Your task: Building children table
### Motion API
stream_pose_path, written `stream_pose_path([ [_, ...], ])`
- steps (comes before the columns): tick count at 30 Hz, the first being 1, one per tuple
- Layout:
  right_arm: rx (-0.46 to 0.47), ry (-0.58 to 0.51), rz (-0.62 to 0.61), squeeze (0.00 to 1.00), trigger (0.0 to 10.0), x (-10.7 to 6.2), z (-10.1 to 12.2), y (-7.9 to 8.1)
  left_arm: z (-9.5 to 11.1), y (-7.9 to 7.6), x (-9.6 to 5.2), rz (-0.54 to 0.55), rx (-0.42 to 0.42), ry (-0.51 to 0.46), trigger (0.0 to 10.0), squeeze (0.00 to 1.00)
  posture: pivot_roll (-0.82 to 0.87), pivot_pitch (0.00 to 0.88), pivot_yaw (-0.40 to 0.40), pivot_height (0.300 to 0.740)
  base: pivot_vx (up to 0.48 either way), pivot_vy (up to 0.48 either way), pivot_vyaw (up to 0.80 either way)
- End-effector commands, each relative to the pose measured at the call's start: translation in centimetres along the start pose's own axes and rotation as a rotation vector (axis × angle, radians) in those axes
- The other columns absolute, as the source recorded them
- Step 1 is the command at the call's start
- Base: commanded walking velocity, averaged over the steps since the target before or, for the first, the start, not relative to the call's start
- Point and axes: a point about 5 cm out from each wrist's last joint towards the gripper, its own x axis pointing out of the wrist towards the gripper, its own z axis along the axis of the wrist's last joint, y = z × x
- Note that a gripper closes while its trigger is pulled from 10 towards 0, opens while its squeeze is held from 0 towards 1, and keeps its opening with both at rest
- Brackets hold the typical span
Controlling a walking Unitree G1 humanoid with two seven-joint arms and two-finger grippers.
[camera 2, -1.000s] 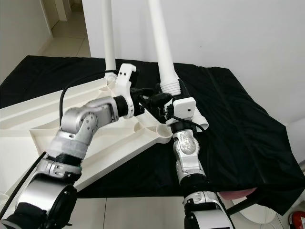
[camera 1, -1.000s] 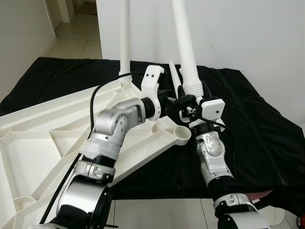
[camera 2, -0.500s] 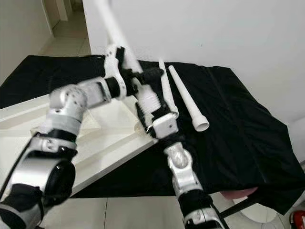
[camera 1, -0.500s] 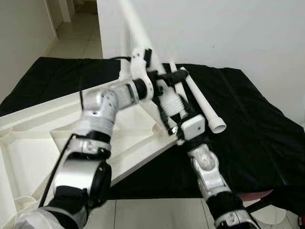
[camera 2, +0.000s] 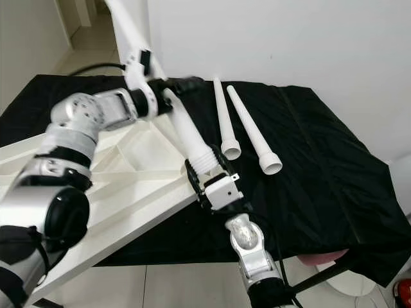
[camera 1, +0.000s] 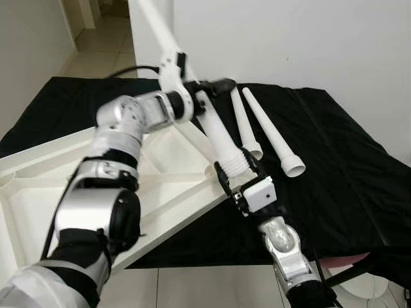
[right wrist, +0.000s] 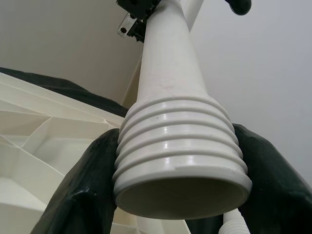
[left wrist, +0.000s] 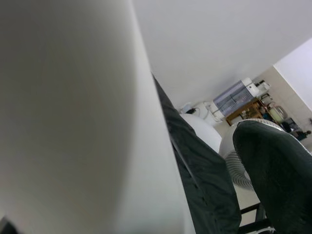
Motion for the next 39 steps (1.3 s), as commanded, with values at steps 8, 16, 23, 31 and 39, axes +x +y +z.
stream_pose_path([
  [8, -0.025, -0.02, 0.032, 0.0, 10.0, 0.1, 0.4, 0.3, 1.7, 0.6, -0.3, 0.039, -0.034, -0.073, 0.0, 0.0, -0.03, 0.0, -0.012, 0.74, 0.0, 0.0, 0.0],
  [16, -0.015, -0.012, 0.006, 0.0, 10.0, 0.4, 0.5, 0.3, 1.7, 0.5, -0.2, 0.017, -0.075, -0.079, 0.0, 0.0, -0.02, 0.0, -0.017, 0.74, 0.0, 0.0, 0.0],
  [23, -0.002, -0.01, -0.011, 0.0, 10.0, 0.7, 0.5, 0.4, 1.8, 0.2, -0.1, -0.006, -0.074, -0.083, 0.0, 0.0, -0.02, 0.0, -0.018, 0.74, 0.0, 0.0, 0.0],
  [31, 0.056, 0.0, -0.047, 1.0, 10.0, 0.9, 0.4, 0.4, 2.2, 0.2, -0.1, 0.01, -0.071, -0.107, 0.0, 0.0, -0.01, 0.0, -0.021, 0.74, 0.0, 0.0, 0.0],
  [39, 0.168, 0.024, -0.082, 1.0, 10.0, 1.2, 0.4, 0.3, 2.9, 0.0, -0.1, 0.036, -0.013, -0.141, 10.0, 0.0, -0.02, 0.0, -0.027, 0.74, 0.0, 0.0, 0.0],
])
